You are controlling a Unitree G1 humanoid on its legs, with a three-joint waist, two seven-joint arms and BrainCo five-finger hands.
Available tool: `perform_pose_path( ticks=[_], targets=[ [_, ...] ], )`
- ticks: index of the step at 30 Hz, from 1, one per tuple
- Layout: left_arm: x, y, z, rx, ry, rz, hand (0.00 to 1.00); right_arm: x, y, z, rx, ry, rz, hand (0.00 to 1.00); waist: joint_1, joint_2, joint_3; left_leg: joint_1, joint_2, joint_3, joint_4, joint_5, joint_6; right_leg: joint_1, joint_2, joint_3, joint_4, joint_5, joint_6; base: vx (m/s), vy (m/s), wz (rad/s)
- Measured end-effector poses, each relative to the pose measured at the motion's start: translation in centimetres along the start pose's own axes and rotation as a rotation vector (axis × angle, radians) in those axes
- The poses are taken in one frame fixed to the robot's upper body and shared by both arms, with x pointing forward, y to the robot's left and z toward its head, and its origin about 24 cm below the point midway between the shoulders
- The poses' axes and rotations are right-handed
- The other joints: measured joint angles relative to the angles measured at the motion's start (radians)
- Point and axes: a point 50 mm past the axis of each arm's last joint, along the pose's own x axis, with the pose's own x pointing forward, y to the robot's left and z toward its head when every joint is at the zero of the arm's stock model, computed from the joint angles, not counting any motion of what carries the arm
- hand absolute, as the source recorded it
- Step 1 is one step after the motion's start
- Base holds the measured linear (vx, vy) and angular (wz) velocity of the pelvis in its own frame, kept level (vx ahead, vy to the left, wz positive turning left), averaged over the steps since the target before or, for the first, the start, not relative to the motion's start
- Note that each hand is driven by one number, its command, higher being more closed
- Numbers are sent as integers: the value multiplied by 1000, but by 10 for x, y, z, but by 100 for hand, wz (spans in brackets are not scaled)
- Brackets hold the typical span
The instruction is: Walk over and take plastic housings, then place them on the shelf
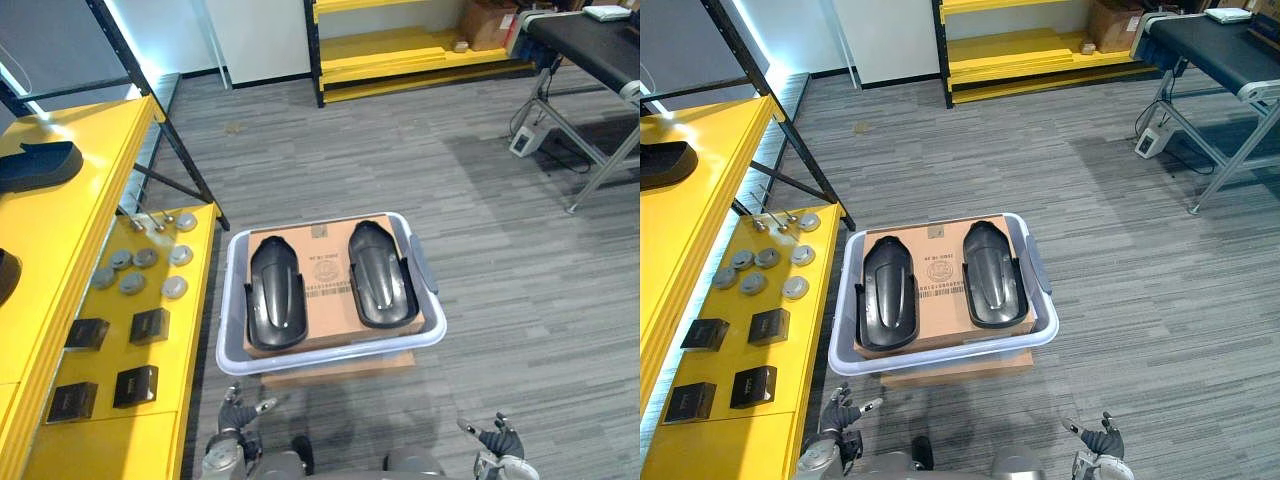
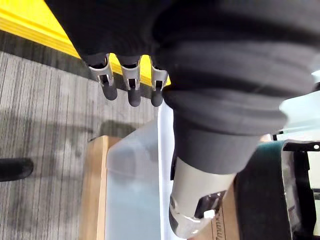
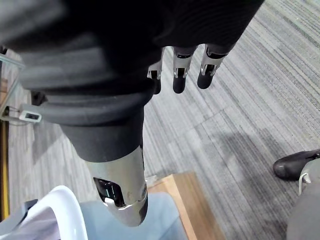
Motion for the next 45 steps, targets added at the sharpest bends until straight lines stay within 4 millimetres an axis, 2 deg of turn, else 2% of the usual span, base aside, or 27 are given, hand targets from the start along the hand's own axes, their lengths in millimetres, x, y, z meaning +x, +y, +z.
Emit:
perform_pose_path(
  ticks=[3,4,5,7,8,10,13,18,21,23,26,30,32,35,38,39,42,45],
  targets=[
    [-3,3,-4,3,5,6,0,-2,-12,41,30,-180,-45,0,-2,-1,-18,0,1,8,-35,10,-4,-16,13,12,-4,3,1,39,-17,-11],
    [-4,4,-5,3,4,6,0,-6,-19,60,29,-265,-61,0,-4,-10,-23,-1,2,9,-42,10,-4,-15,15,13,-17,10,4,67,-16,-4],
    [-5,5,-5,2,2,8,0,-11,-25,80,32,-357,-76,0,-4,-3,-33,-1,2,9,-47,10,-4,-13,16,15,-27,17,8,72,-3,-2],
    [-5,6,-5,4,0,10,0,-19,-28,109,28,-489,-82,0,-4,-11,-39,0,0,10,-60,14,0,-14,14,15,-34,20,9,76,19,2],
    [-6,7,-5,7,0,11,0,-24,-25,125,13,-563,-77,0,-3,-18,-42,0,-1,8,-62,14,1,-15,14,15,-34,21,9,62,19,4],
    [-7,6,-7,16,-2,7,0,-30,-17,144,10,-650,-67,0,-2,-26,-48,-1,0,6,-66,15,1,-15,15,14,-38,29,10,40,13,5],
    [-8,4,-8,27,-1,-4,0,-34,4,171,-25,-767,-18,0,0,-25,-50,-16,-4,-2,-72,20,9,-14,13,11,-69,48,16,22,19,6],
    [-8,3,-7,31,-7,-9,0,-35,49,193,-117,-849,100,0,5,-21,-46,-43,-16,-47,-74,37,19,-16,2,-38,-73,50,19,2,-2,28],
    [-9,-6,-5,44,-24,-43,0,-22,69,207,-159,-832,136,0,26,-2,-18,-60,-20,-72,-76,58,25,-17,0,-56,-85,72,20,-39,10,26],
    [-7,-7,5,37,-66,-46,0,-10,81,217,-178,-798,131,0,36,10,15,-105,-21,-95,-81,86,28,-49,-4,-84,-87,78,22,-121,6,34],
    [-5,-9,12,32,-90,-52,0,2,89,220,-178,-731,107,0,57,20,57,-135,-23,-127,-97,118,30,-70,-4,-112,-87,84,22,-124,-6,33],
    [-5,-10,11,33,-87,-53,0,10,98,226,-186,-688,94,0,65,24,99,-162,-29,-150,-97,144,31,-86,-14,-134,-86,90,24,-118,26,20],
    [-3,-12,16,30,-103,-54,0,13,105,239,-177,-675,72,0,64,38,132,-191,-32,-157,-97,162,35,-114,-15,-135,-83,99,29,-136,35,3],
    [-1,-15,22,23,-122,-50,0,17,106,248,-182,-655,50,0,69,54,154,-219,-32,-157,-98,174,34,-143,-15,-135,-82,113,35,-140,49,2],
    [1,-19,31,18,-153,-57,0,21,105,268,-183,-647,15,0,81,65,193,-237,-37,-157,-99,178,34,-165,-16,-127,-78,122,42,-87,35,-4],
    [2,-20,33,7,-157,-54,0,22,105,274,-184,-646,7,100,85,66,195,-250,-38,-156,-99,181,34,-179,-16,-124,-78,126,43,-62,33,-5],
    [5,-24,42,4,-181,-53,0,20,104,297,-175,-655,-11,100,91,67,224,-269,-41,-157,-99,198,44,-192,-18,-125,-86,139,43,0,0,0],
    [4,-28,42,9,-191,-69,0,20,106,305,-171,-646,-15,100,97,66,227,-277,-42,-157,-99,199,44,-201,-18,-125,-86,139,43,13,-5,-1]
  ],
)
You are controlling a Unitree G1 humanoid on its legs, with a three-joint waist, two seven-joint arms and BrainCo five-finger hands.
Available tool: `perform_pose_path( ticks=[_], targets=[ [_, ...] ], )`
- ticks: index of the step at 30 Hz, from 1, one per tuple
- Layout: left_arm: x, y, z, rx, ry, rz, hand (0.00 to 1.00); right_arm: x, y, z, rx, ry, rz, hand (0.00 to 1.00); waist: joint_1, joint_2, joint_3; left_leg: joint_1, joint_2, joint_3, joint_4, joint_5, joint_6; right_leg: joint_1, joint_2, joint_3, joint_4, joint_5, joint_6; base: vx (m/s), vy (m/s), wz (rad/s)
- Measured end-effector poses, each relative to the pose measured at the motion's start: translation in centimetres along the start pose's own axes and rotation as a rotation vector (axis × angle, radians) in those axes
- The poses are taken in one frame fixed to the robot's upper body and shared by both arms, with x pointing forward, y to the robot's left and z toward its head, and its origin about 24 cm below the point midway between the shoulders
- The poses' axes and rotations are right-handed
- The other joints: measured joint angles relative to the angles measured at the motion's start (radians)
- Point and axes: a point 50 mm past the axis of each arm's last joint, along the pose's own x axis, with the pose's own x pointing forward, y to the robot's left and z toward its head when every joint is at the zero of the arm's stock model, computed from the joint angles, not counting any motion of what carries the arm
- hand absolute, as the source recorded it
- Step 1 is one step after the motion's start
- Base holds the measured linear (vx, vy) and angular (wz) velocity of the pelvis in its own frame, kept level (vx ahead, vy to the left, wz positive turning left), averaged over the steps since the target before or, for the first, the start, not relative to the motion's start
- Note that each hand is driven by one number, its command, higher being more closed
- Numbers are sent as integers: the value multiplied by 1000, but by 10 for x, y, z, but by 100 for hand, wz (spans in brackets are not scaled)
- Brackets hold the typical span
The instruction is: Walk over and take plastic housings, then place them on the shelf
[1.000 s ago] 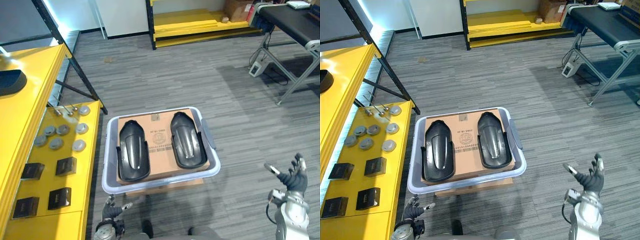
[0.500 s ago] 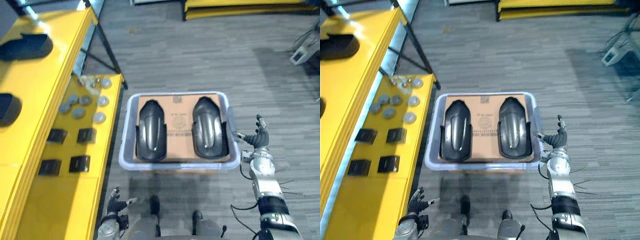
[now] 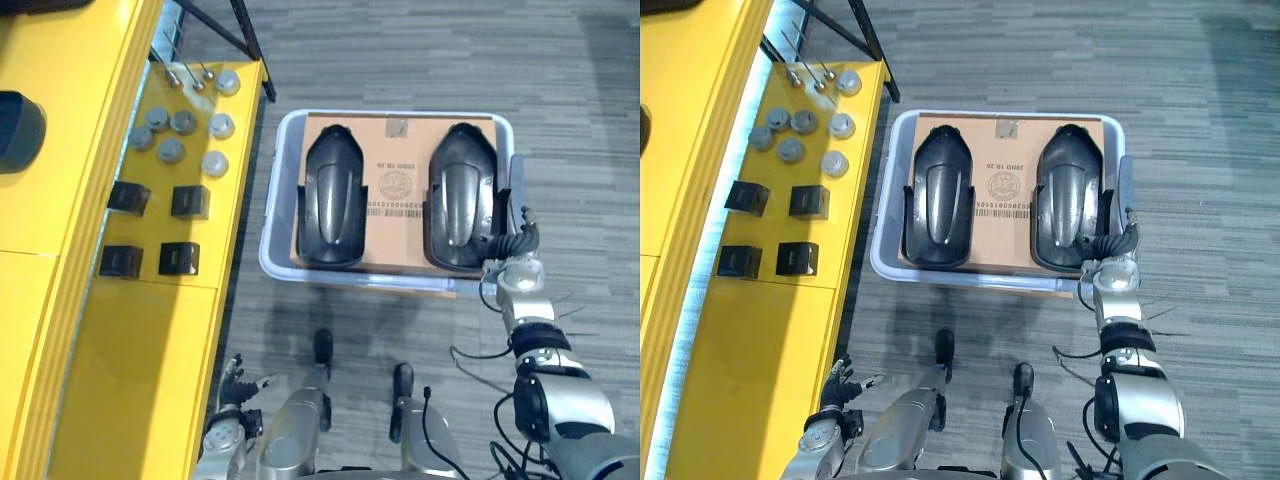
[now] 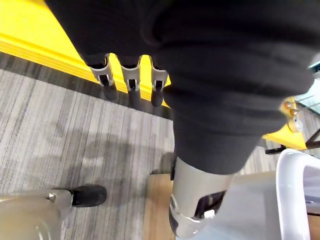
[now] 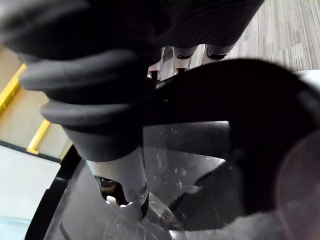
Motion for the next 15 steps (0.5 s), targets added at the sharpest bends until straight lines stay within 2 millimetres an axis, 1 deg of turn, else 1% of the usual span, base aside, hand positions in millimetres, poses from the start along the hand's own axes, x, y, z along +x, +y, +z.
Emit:
perform_pose_path(
  ticks=[5,9,13,15],
  targets=[
    [0,-5,1,-13,-7,-13,0,7,-11,10,-4,-14,-43,100,1,0,2,-4,2,-2,0,2,-2,-5,2,-1,0,0,0,21,-15,-1],
    [3,-6,7,-14,-22,-17,0,7,-12,11,-1,-18,-44,100,-2,-2,4,-4,3,-5,-1,6,-8,-4,2,-2,0,0,0,0,0,0],
    [3,-10,9,-9,-32,-32,0,4,-12,13,-18,-59,-37,100,-12,-10,8,2,2,-5,-1,5,-8,1,0,-2,1,0,0,0,0,0],
    [2,-13,12,-12,-48,-41,0,-3,-12,7,-19,-87,-33,100,-12,-16,11,16,1,-5,-2,5,-9,18,-1,-4,0,0,0,-3,-1,2]
  ],
)
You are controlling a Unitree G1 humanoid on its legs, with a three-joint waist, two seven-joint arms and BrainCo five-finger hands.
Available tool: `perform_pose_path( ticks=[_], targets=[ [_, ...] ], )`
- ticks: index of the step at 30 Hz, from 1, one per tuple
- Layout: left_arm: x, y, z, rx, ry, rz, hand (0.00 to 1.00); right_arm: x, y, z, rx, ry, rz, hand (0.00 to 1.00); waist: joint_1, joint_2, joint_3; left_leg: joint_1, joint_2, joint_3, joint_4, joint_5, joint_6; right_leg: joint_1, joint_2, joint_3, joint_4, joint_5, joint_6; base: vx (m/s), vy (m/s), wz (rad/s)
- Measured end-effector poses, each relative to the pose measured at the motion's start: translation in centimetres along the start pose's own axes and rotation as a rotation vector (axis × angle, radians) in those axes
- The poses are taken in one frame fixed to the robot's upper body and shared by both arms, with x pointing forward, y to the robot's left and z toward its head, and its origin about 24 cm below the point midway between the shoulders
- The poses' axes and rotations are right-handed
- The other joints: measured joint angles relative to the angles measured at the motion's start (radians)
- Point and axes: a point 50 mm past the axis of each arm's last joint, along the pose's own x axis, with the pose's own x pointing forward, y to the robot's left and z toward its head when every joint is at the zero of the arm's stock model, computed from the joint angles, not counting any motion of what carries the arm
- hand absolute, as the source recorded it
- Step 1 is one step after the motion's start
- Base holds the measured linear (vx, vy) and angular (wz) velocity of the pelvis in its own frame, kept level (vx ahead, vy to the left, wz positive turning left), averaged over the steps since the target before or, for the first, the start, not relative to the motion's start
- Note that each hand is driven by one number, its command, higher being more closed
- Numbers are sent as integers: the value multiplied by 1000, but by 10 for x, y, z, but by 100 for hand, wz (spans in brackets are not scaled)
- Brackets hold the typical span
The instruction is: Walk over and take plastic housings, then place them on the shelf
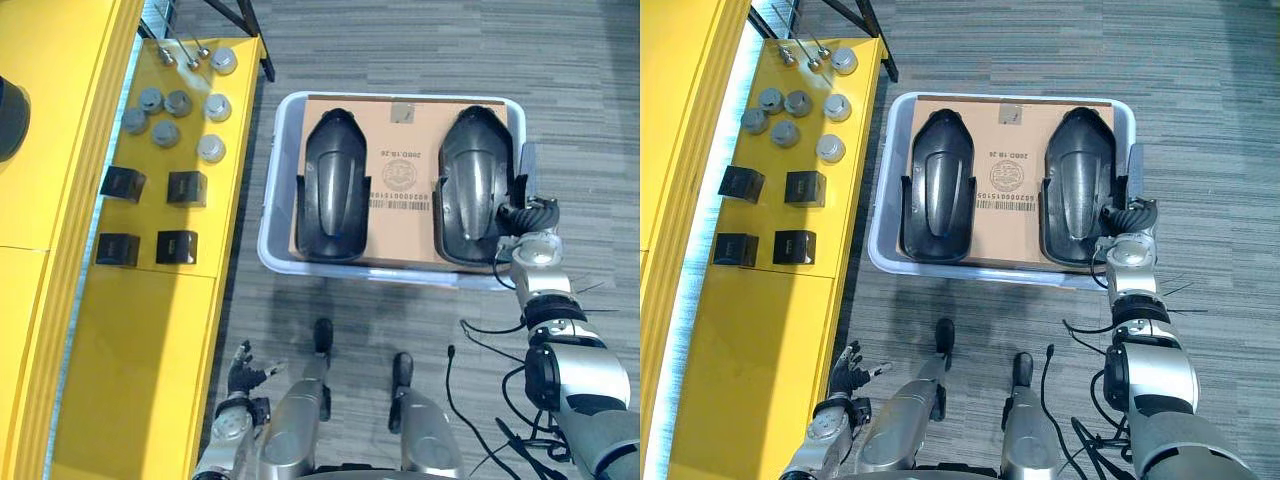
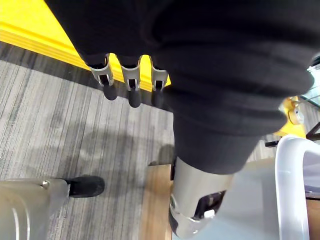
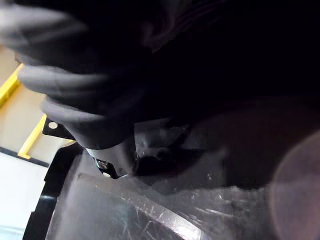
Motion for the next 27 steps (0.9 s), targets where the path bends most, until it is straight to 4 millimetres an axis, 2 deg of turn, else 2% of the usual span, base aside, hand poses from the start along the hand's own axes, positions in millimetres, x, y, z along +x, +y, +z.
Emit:
perform_pose_path(
  ticks=[3,8,11,13,16,19,22,27],
  targets=[
    [1,-7,20,-47,-83,-21,0,-15,-2,-6,1,-51,4,100,-4,-3,0,10,1,-8,-1,0,0,14,-2,-8,-2,0,0,-16,-2,7],
    [-7,-13,77,-133,-327,-66,0,-47,-4,-22,26,-91,-21,100,-28,-20,-12,42,4,-7,-5,-10,-6,48,0,-4,-11,0,0,-14,-8,-2],
    [-19,-15,105,-183,-455,-93,0,-72,-5,-29,12,-122,-43,100,-31,-43,-71,52,5,5,-5,-24,-4,54,2,10,-19,-1,0,20,-19,-14],
    [-27,-19,122,-220,-528,-114,0,-84,-8,-26,7,-158,-65,100,-38,-49,-101,61,2,4,-1,-23,-1,69,2,6,-26,-3,1,74,-33,2],
    [-45,-30,149,-280,-658,-158,0,-96,-6,-8,2,-250,-86,100,-41,-52,-139,84,-1,3,0,-23,-1,96,1,4,-33,-4,2,35,-16,3],
    [-57,-45,165,-325,-725,-203,0,-108,5,9,-12,-344,-70,100,-41,-52,-177,105,0,2,-1,-23,-1,117,2,2,-34,-5,2,0,0,0],
    [-64,-59,169,-329,-743,-233,0,-120,19,22,-13,-407,-40,100,-41,-50,-210,121,2,1,-6,-23,-1,126,3,2,-31,-6,1,-68,-1,1],
    [-70,-80,174,-323,-742,-282,0,-140,43,30,-20,-463,54,100,-39,-50,-255,133,4,2,-7,-27,-7,136,6,4,-31,-6,-1,-87,7,1]
  ],
)
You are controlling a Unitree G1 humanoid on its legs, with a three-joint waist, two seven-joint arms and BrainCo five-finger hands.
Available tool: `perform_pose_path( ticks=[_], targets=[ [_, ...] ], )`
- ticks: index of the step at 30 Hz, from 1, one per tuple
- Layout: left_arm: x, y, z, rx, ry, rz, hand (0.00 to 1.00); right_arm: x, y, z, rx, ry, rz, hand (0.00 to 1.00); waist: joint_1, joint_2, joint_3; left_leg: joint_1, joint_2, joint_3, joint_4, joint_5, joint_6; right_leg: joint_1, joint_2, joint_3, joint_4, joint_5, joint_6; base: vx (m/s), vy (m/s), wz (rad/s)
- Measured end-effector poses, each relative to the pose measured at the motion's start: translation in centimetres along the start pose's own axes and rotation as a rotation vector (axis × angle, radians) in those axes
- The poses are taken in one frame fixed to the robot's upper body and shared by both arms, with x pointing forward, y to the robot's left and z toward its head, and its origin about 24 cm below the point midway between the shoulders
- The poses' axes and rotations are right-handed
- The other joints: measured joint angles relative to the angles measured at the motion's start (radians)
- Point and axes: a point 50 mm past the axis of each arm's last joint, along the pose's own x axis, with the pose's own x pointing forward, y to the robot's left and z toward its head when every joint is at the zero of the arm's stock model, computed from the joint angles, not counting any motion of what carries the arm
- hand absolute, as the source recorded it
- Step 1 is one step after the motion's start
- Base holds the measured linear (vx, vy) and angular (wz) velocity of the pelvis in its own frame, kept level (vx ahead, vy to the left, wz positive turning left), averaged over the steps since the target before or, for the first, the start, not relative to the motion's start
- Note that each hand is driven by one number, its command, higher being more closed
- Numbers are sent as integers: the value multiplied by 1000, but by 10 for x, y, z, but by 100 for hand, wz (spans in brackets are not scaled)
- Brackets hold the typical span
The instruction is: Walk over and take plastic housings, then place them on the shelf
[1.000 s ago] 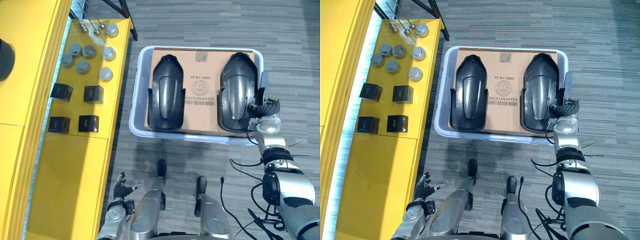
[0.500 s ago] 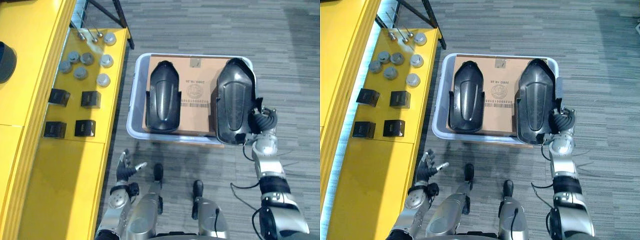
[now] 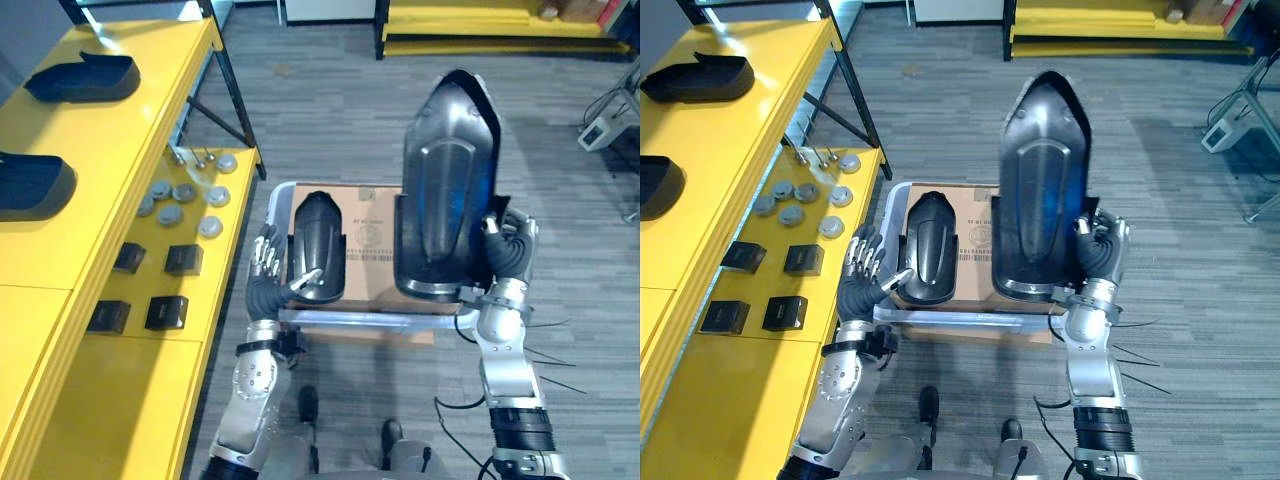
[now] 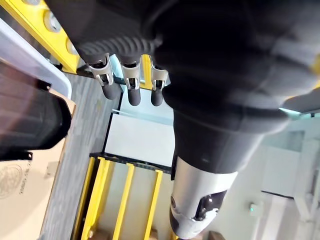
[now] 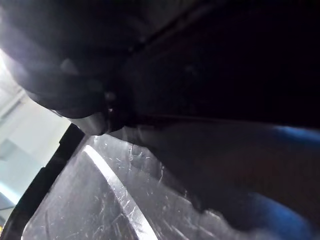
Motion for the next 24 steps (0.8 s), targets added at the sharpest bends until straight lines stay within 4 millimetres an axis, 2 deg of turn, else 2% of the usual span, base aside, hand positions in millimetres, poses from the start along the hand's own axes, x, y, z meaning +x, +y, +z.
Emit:
perform_pose_path(
  ticks=[6,11,15,16,20,21,24],
  targets=[
    [0,-16,-5,-2,32,-50,0,-18,25,10,-2,-29,98,100,4,-2,-33,4,0,4,0,0,0,2,-1,5,-3,12,3,-41,9,-3],
    [-3,-26,-27,46,135,-86,0,-34,46,23,50,-50,187,100,7,-8,-68,4,0,5,0,1,0,3,-1,8,-7,16,5,0,0,0],
    [-4,-27,-31,36,163,-80,0,-39,47,20,50,-33,198,100,7,-11,-86,4,0,8,0,0,0,4,0,10,-10,16,5,0,0,0],
    [-4,-27,-33,32,175,-75,100,-40,48,20,52,-32,203,100,7,-11,-93,4,0,9,0,1,0,4,0,11,-11,16,5,0,0,0],
    [-6,-25,-41,-31,239,-53,100,-43,51,22,56,-42,219,100,6,-11,-98,14,1,12,0,0,0,15,1,15,-17,18,4,9,-13,-3],
    [-8,-25,-44,-56,264,-51,100,-44,51,21,49,-43,226,0,6,-11,-106,16,1,13,0,0,0,17,1,16,-18,17,4,0,0,0],
    [-9,-23,-47,-61,281,-49,100,-47,53,20,71,-31,249,0,8,-12,-120,16,1,15,0,0,0,16,2,19,-20,17,4,4,-5,-1]
  ],
)
